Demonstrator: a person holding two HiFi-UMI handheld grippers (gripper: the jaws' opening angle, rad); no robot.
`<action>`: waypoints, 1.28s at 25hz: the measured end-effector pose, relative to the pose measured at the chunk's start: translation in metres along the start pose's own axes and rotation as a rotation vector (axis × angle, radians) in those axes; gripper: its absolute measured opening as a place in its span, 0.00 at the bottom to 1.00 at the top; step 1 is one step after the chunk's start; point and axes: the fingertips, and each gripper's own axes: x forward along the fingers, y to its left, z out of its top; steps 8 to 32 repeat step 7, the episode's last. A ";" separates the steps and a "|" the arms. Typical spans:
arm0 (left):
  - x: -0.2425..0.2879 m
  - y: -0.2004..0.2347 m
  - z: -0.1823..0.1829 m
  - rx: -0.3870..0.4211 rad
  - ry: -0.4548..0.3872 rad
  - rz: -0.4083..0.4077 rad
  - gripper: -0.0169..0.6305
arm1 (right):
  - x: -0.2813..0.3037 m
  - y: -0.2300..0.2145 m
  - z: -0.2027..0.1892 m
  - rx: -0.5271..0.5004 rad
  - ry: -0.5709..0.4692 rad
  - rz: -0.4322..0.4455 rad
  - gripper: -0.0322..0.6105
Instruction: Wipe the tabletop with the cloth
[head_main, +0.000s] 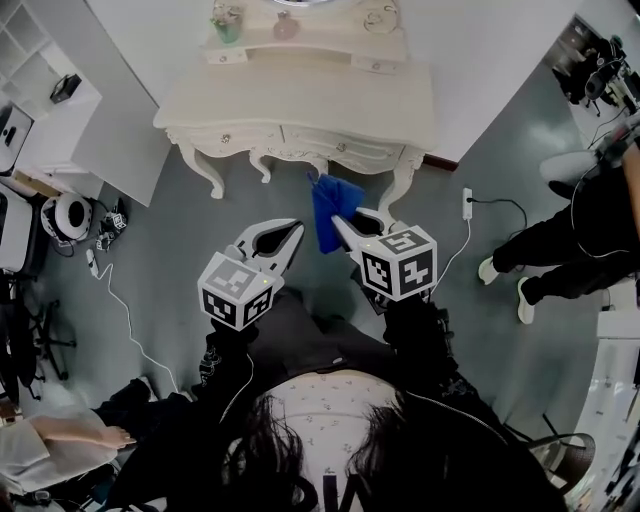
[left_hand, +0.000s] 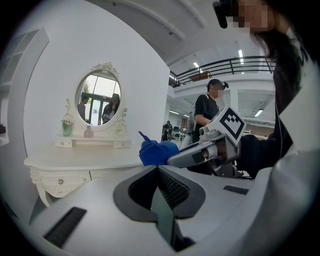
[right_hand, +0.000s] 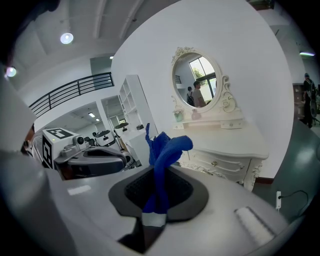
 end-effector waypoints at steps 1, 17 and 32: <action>0.001 -0.001 -0.001 -0.003 0.001 0.001 0.03 | -0.001 -0.001 -0.001 0.000 0.002 0.001 0.14; 0.010 -0.007 -0.002 -0.016 0.008 -0.007 0.03 | -0.005 -0.010 -0.002 0.001 0.018 -0.004 0.14; 0.010 -0.007 -0.002 -0.016 0.008 -0.007 0.03 | -0.005 -0.010 -0.002 0.001 0.018 -0.004 0.14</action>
